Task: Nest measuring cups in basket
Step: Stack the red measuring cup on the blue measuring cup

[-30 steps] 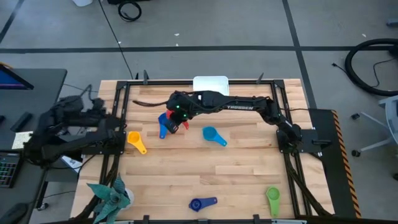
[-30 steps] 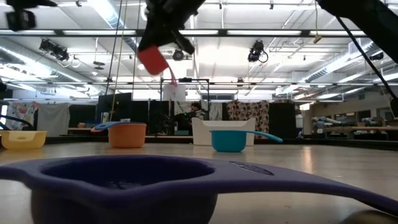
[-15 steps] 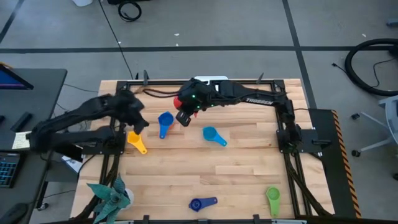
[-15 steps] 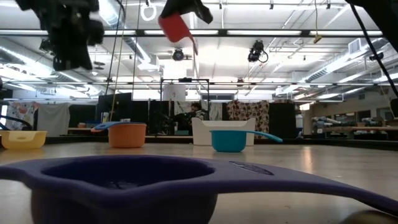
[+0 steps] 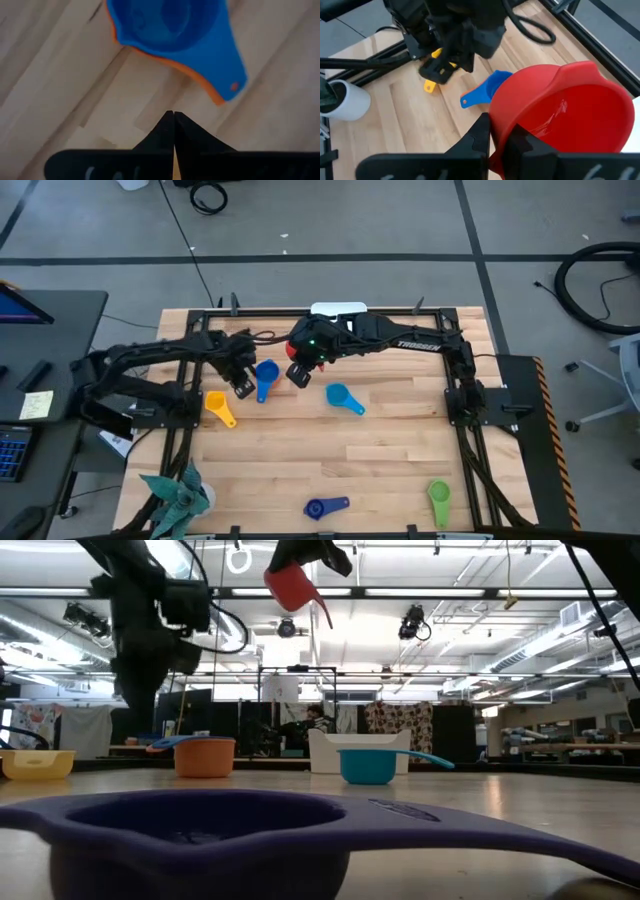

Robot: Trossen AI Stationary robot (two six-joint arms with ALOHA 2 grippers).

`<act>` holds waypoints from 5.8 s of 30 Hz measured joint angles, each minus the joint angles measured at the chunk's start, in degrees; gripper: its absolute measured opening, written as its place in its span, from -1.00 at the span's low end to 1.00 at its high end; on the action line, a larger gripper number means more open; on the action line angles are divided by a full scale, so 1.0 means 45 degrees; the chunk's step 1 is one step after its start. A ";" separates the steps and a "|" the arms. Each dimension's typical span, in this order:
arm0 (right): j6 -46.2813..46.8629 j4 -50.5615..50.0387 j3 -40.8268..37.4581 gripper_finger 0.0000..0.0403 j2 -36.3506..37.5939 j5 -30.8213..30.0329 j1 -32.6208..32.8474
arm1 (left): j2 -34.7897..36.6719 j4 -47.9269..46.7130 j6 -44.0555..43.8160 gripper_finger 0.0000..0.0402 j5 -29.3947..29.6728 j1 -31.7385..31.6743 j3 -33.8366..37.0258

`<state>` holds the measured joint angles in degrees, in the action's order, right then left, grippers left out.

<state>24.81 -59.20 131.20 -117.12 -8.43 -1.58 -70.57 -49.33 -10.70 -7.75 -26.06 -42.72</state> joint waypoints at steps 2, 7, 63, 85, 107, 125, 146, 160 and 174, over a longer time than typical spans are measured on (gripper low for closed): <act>0.0108 -0.0042 0.0000 -0.87 0.0000 0.0004 0.0005 | -0.0493 0.0456 0.0259 -0.97 0.0316 0.0000 0.0000; 0.0114 -0.0072 0.0000 -0.87 0.0000 0.0097 0.0005 | -0.1372 0.1464 0.1119 -0.97 0.0688 0.0000 0.0000; 0.0872 0.1238 -0.0063 -0.87 -0.1437 0.2122 -0.1080 | 0.6497 -0.0939 -0.0200 -0.98 0.1142 0.0330 -0.0019; -0.0998 0.1129 -0.0063 -0.87 -0.4624 0.4235 -0.2308 | 0.6525 -0.1348 -0.0472 -0.98 0.0951 0.0340 -0.0019; -0.2893 0.1050 -0.0063 -0.55 -0.4598 0.4605 -0.2351 | 0.6525 -0.1348 -0.0447 -0.98 0.0952 0.0340 -0.0019; -0.2822 0.1267 0.0845 -0.58 -0.4546 0.4970 -0.2395 | 0.6525 -0.1396 -0.0442 -0.96 0.0951 0.0340 -0.0019; -0.3894 0.3134 -0.0623 -0.98 -0.4580 0.3404 -0.2681 | 0.6524 -0.1396 -0.0340 -0.96 0.0952 0.0345 -0.0019; -0.3511 0.3890 -0.1515 -0.99 -0.4162 0.3327 -0.2575 | 0.6520 -0.1395 -0.0345 -0.96 0.0957 0.0343 -0.0019; -0.1193 -0.1980 -0.1511 -1.00 -0.2750 0.3208 -0.2395 | 0.5749 -0.0775 -0.4729 -0.98 -0.0151 0.1378 -0.0015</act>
<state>19.44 -68.11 124.40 -129.50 6.01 -12.36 -44.70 -52.82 -31.98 -8.43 -19.86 -42.78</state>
